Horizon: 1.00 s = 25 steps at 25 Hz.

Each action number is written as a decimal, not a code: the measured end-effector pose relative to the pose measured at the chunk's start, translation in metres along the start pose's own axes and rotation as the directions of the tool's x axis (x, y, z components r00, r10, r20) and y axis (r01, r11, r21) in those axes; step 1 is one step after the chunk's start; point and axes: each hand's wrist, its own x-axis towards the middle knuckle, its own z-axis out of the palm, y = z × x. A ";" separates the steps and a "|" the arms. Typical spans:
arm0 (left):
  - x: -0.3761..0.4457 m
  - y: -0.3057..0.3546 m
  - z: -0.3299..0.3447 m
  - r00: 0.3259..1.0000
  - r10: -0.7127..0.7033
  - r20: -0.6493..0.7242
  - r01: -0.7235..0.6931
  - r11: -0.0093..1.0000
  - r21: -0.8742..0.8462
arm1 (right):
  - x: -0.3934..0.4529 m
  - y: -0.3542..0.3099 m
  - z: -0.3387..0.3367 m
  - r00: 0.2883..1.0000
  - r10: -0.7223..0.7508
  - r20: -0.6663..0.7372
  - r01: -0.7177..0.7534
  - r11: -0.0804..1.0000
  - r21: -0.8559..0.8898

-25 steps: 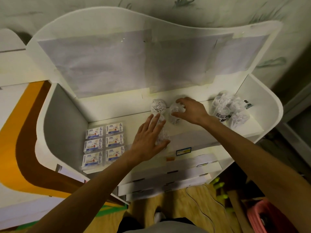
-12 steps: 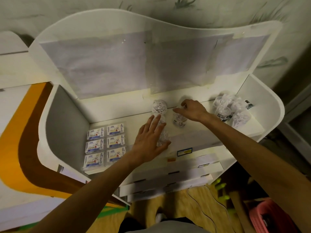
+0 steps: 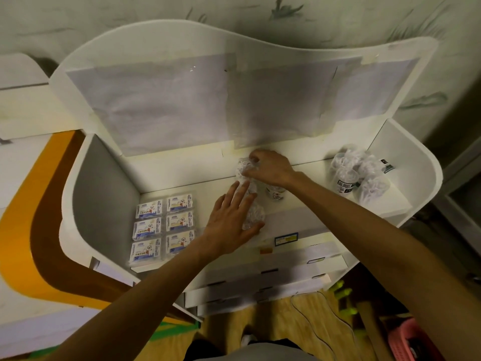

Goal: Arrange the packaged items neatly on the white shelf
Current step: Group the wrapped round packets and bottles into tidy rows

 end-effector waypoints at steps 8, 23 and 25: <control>0.001 -0.001 -0.001 1.000 0.001 -0.004 -0.001 1.000 -0.009 | -0.009 0.000 -0.004 0.975 0.079 -0.210 -0.045 0.986 0.159; 0.007 -0.004 0.002 0.999 0.017 -0.051 -0.020 0.998 -0.061 | -0.124 0.032 -0.032 0.886 0.389 -0.253 -0.049 0.621 0.782; 0.007 -0.003 0.003 0.999 0.013 -0.051 -0.016 0.998 -0.062 | -0.141 0.041 -0.014 0.882 0.394 -0.256 -0.081 0.664 0.743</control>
